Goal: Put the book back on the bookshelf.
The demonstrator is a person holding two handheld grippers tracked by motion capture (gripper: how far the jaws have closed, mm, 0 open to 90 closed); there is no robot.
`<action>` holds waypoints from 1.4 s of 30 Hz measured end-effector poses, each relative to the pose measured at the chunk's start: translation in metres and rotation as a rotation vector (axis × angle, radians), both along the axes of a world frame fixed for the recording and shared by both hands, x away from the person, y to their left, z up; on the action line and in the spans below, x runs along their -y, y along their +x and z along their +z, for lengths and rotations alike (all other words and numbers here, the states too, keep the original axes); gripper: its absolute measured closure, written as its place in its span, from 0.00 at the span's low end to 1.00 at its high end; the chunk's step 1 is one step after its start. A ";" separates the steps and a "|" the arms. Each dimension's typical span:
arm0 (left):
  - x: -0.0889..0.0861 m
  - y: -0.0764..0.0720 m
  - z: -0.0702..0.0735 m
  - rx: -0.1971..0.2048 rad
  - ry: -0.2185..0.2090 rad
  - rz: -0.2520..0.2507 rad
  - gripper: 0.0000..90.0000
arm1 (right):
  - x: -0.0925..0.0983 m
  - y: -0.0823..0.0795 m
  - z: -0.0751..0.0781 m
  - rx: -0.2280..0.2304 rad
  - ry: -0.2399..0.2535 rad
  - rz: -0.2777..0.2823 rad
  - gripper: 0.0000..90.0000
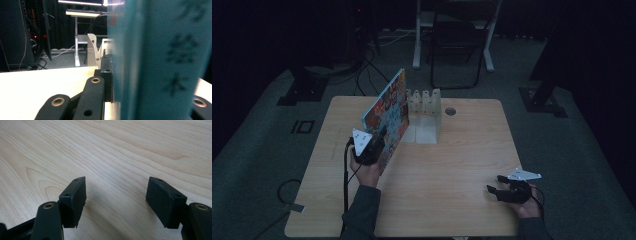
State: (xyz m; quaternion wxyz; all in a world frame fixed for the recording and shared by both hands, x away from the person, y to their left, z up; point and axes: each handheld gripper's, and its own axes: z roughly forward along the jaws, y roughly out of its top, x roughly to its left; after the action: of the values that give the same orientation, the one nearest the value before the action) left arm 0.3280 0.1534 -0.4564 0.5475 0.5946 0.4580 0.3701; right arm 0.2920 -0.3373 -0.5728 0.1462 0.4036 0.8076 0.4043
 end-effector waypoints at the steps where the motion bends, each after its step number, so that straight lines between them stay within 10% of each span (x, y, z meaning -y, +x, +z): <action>1: 0.000 0.000 0.000 0.001 -0.002 0.001 0.90 | 0.000 0.000 0.000 0.000 0.000 0.000 0.35; 42: 0.014 0.022 -0.009 0.005 0.038 0.059 0.90 | 0.001 0.000 0.000 -0.005 0.007 0.003 0.35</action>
State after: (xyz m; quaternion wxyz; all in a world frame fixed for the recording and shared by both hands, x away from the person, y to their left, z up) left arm 0.3505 0.1394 -0.4659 0.5263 0.5902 0.4668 0.3960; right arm 0.2923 -0.3380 -0.5728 0.1424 0.4039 0.8071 0.4064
